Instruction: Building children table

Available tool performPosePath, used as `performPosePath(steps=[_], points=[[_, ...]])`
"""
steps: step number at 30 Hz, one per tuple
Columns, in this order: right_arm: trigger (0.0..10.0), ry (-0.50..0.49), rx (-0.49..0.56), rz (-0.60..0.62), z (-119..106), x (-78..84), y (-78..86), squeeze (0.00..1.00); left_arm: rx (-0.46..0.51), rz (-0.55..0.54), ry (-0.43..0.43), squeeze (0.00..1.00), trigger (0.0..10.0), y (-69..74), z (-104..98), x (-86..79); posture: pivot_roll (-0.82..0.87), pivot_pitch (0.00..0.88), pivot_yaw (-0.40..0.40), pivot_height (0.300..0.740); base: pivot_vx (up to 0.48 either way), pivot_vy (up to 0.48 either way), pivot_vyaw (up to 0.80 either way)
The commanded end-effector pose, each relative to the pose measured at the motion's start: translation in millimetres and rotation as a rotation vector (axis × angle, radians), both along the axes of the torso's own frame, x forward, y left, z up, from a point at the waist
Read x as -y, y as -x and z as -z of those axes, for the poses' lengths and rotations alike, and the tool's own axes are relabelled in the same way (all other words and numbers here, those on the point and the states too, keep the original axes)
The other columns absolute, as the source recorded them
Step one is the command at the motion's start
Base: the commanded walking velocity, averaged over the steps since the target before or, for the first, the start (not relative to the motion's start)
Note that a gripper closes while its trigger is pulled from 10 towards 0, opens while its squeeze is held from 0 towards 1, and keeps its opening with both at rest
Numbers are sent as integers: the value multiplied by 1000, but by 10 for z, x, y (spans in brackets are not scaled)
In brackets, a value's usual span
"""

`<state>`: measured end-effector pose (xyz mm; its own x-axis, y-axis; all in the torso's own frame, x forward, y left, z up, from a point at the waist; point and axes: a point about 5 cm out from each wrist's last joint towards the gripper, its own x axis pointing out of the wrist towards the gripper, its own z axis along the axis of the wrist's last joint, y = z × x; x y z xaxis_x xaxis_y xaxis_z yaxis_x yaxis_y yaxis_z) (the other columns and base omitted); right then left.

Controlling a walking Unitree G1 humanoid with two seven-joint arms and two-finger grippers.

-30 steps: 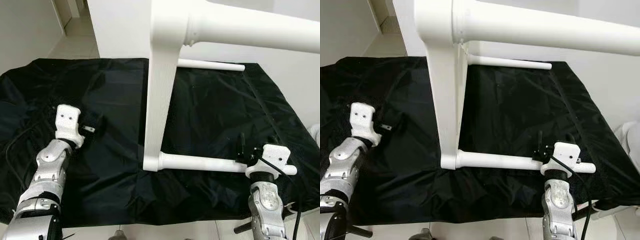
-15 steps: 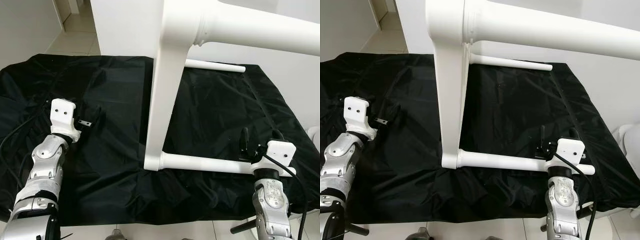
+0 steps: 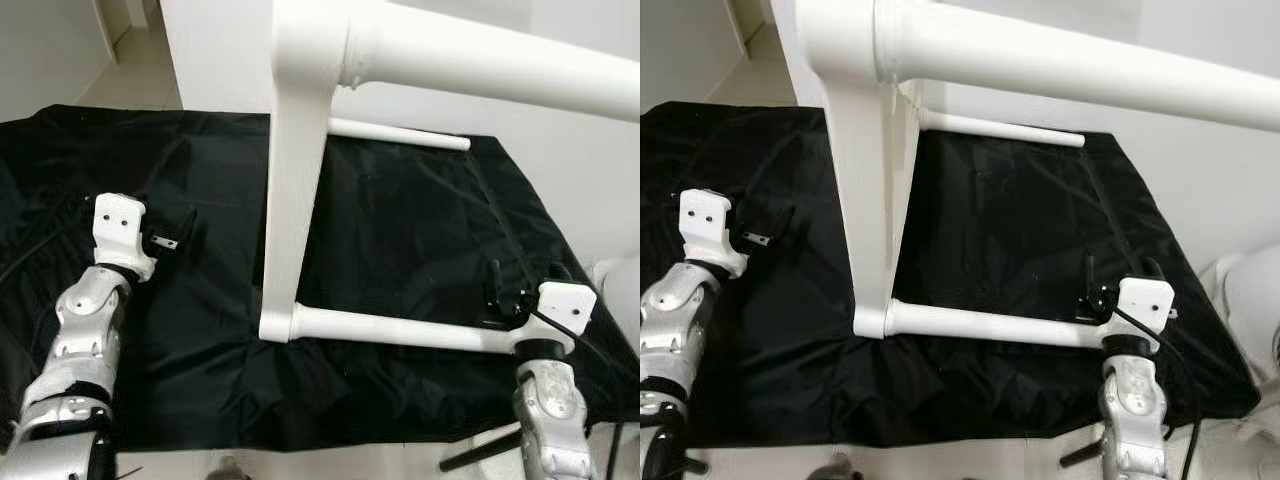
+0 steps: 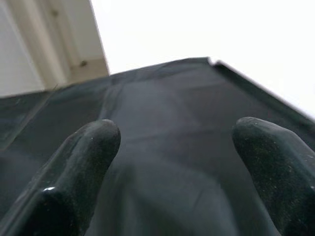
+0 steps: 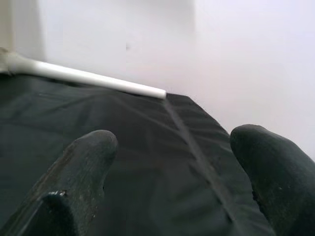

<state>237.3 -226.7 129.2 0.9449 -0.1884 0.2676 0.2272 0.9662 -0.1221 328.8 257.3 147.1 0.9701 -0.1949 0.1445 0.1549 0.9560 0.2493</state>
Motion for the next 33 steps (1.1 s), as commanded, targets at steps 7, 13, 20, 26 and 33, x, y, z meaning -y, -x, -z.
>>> performPosePath(steps=[7, 13, 20, 26, 33], points=[[10000, 8, -28, 14, 17, 76, 34, 0, 46, -153, 21, 0, 10000, -10, -18, -18, 108, 0, -66, 740, 0, -279, 0], [10000, 9, -37, -2, 9, 65, 51, 0, 60, -340, 62, 0, 10000, 27, -17, -144, 103, 0, -65, 740, 0, 0, 0], [10000, 7, -41, 1, 0, 72, 51, 0, 137, -519, 106, 0, 10000, 89, -164, -309, 102, 8, -65, 740, 0, 0, 0], [10000, 5, -43, 0, -1, 66, 50, 0, 158, -526, 134, 0, 10000, 157, -189, -408, 106, 10, -65, 740, 0, 0, 0], [10000, -2, -56, -2, 33, 41, 73, 0, 114, -390, 115, 0, 10000, 368, -66, -461, 123, 22, -62, 740, 0, 0, 0]])
